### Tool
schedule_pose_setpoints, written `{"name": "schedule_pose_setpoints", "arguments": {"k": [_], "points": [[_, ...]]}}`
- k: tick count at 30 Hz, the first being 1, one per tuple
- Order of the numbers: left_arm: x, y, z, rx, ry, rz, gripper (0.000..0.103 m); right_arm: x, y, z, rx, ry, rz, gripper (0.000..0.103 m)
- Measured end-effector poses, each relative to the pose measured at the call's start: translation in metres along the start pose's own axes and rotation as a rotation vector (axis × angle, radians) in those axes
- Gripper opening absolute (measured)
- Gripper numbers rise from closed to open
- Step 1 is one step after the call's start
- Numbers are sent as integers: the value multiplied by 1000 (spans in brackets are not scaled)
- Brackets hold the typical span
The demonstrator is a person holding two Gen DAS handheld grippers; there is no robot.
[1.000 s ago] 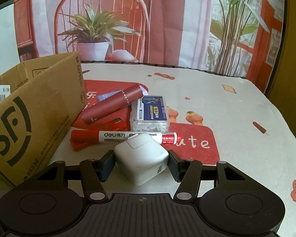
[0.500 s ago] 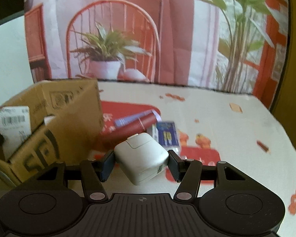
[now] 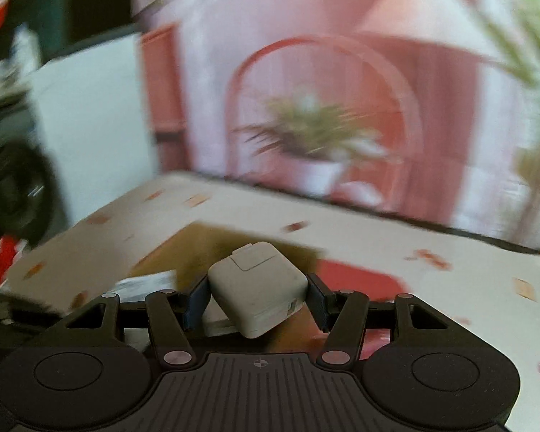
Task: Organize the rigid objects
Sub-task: 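Grasp the large white charger with the right gripper and carry it over the box, then lower the white charger into the box and open the right gripper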
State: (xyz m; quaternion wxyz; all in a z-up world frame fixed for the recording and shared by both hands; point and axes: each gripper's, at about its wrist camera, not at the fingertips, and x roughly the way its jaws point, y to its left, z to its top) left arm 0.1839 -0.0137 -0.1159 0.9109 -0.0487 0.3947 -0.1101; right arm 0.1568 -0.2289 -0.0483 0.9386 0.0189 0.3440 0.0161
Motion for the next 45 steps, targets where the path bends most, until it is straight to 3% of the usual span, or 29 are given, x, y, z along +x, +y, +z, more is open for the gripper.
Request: {"name": "schedule_pose_setpoints", "arguments": {"k": [9,21,28,41,45], "points": [[0,-1,0,2,0,0,17,70,41,17,-144,239,145,53],[2,-3,1,10,1,1,17,108,36,15,-50,443,187,53],[3,-2,1,11,1,2,17,123,34,15,3,516,226,53],[3,-1,0,16,-1,2,17,133,40,13,-25,548,147,55],[3,-2,-1,10,2,4,17,127,39,17,-16,517,146,69]]}}
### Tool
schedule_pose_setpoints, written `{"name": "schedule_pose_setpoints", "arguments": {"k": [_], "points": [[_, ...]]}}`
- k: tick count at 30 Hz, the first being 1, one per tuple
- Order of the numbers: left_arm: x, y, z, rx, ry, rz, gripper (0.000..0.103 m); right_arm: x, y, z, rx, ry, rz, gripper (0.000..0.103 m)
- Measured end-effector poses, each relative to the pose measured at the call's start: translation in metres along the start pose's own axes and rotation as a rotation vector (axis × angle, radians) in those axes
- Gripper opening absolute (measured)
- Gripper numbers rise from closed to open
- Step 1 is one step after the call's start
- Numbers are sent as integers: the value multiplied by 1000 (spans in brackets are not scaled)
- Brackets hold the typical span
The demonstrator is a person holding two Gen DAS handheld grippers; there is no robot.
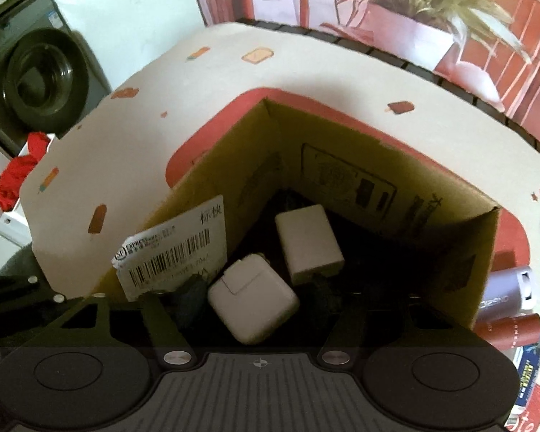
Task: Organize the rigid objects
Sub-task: 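Lower the white charger into the box and open the right gripper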
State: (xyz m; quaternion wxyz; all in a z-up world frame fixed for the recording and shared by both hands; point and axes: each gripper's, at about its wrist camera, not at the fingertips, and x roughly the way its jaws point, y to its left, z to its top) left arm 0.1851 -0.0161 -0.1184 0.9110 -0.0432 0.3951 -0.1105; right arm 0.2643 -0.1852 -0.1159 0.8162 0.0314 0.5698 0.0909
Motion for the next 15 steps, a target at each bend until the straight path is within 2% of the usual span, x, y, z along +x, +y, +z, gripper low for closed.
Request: {"name": "schedule_pose_setpoints", "arguments": {"k": [7,8,9,10,15], "points": [[-1,0,1,-1,0,-2,17,-14,3,-1,-10,-38,9,83],[-1,0,1,-1,0,-2,17,-18,4,0,-10,-47,10,88],[-1,0,1,-1,1,-1,17,-22,6,0,-11,-61,5,99],[-1,0,1,-2,1,-1,17,-27,8,0,-13,-81,-9,102],[-1,0,1,-3,2,-2,17,-50,6,4,5,-151,-9,102]]}}
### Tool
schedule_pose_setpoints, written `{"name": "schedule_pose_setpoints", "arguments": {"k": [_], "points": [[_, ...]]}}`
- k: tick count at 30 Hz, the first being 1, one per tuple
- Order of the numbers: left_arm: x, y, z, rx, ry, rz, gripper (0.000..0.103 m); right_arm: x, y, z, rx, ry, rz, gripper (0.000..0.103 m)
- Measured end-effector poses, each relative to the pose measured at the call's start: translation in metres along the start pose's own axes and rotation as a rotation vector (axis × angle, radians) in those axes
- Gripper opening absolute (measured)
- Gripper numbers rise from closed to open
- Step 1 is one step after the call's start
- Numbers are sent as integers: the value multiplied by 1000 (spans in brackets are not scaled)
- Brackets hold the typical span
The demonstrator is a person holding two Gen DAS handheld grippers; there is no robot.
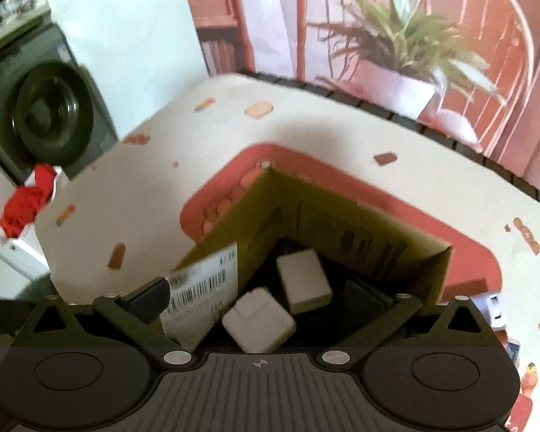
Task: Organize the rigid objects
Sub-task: 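Lower the white charger into the box and open the right gripper, then move the right gripper back to the red-capped white marker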
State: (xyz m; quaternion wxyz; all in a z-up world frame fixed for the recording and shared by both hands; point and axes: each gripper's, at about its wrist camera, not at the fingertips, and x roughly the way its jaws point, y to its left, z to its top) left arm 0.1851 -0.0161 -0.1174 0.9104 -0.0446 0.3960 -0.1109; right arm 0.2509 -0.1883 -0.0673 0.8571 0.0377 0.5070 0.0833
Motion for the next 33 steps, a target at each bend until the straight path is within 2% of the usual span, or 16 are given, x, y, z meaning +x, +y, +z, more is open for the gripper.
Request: {"name": "schedule_pose_setpoints", "arguments": {"k": [6,11,14,16,23,30,33], "points": [[0,0,0,1,0,0,17,-30,-13,1,45,-100,-6,103],[0,0,0,0,0,0,17,-52,-40,-16,166,-190,-24,103],[0,0,0,0,0,0,17,-61,-63,-31,284,-232,-18,103],[0,0,0,0,0,1,17,-68,-77,-44,350,-271,-45,103],[0,0,0,0,0,1,17,-79,-120,-91,529,-341,-85,103],[-1,1,0,-3,0,1,17,-79,-142,-137,594,-356,-140,103],[-1,1,0,-4,0,0,17,-81,-148,-157,591,-396,-183,103]]}}
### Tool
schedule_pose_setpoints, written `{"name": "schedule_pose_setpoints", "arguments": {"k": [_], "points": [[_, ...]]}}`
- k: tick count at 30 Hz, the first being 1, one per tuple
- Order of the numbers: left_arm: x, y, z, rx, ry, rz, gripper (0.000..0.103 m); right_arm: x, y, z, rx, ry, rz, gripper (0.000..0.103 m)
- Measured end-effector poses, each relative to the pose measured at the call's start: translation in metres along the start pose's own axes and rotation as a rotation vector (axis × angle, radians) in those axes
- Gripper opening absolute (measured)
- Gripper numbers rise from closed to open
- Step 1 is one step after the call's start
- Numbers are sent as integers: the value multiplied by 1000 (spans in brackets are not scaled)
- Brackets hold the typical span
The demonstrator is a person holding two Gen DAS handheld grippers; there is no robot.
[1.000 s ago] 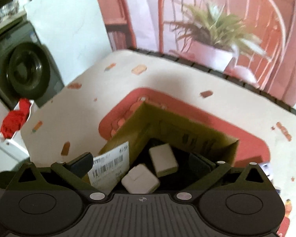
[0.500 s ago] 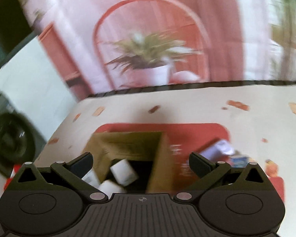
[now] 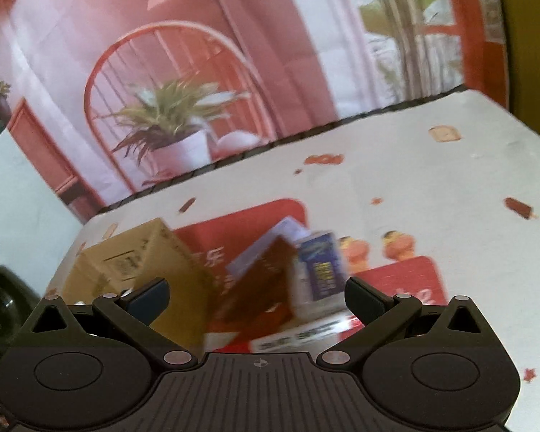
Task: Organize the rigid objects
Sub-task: 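Move the right gripper back to the red-capped white marker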
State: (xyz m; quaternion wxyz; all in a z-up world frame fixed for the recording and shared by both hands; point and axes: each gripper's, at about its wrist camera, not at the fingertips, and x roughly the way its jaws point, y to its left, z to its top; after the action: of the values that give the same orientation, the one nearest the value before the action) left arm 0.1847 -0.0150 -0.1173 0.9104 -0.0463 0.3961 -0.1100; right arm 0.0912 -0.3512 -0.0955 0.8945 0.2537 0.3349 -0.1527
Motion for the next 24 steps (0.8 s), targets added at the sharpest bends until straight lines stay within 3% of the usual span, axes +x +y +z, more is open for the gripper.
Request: {"name": "schedule_pose_setpoints", "arguments": {"k": [7,13,24], "points": [[0,1,0,0,0,1,17,2,-19,-22,-40,0,-120,103],[0,1,0,0,0,0,17,12,-8,-37,-189,-3,-210,103],[0,0,0,0,0,0,17,13,-4,-46,-202,-34,-204,103]]}}
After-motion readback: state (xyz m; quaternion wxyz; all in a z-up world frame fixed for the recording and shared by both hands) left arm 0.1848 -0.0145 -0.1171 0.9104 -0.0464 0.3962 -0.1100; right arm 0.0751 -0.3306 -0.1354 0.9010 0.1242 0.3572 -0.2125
